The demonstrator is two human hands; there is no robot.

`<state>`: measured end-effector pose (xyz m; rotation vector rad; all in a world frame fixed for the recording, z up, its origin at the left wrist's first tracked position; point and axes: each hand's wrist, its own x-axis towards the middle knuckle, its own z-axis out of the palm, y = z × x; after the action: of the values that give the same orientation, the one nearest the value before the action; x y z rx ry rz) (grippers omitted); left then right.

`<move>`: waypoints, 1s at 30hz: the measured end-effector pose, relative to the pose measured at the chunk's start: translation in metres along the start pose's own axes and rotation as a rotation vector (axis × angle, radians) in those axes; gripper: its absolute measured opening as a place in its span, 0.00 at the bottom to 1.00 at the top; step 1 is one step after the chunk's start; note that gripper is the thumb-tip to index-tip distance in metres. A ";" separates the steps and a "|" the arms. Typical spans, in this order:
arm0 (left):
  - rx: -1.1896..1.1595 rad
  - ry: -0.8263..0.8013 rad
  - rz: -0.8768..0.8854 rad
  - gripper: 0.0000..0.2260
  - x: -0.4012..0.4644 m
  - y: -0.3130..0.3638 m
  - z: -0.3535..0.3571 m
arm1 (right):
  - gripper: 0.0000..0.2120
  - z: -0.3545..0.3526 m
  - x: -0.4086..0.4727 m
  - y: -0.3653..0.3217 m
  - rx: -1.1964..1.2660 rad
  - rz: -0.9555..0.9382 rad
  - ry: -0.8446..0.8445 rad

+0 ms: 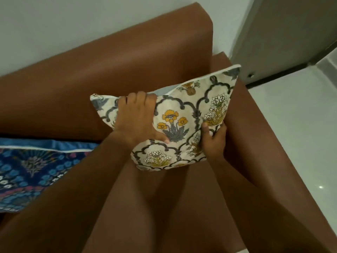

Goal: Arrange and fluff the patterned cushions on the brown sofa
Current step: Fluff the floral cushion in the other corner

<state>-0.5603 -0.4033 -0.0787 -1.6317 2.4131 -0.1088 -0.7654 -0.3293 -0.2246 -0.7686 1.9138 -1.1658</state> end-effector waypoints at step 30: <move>-0.565 0.159 -0.438 0.52 -0.011 -0.005 0.003 | 0.35 -0.062 0.035 -0.122 -0.384 -0.531 0.097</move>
<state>-0.5507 -0.3946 -0.0790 -2.4651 2.2751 0.4261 -0.8236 -0.3782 -0.1051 -1.5223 2.1125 -1.1593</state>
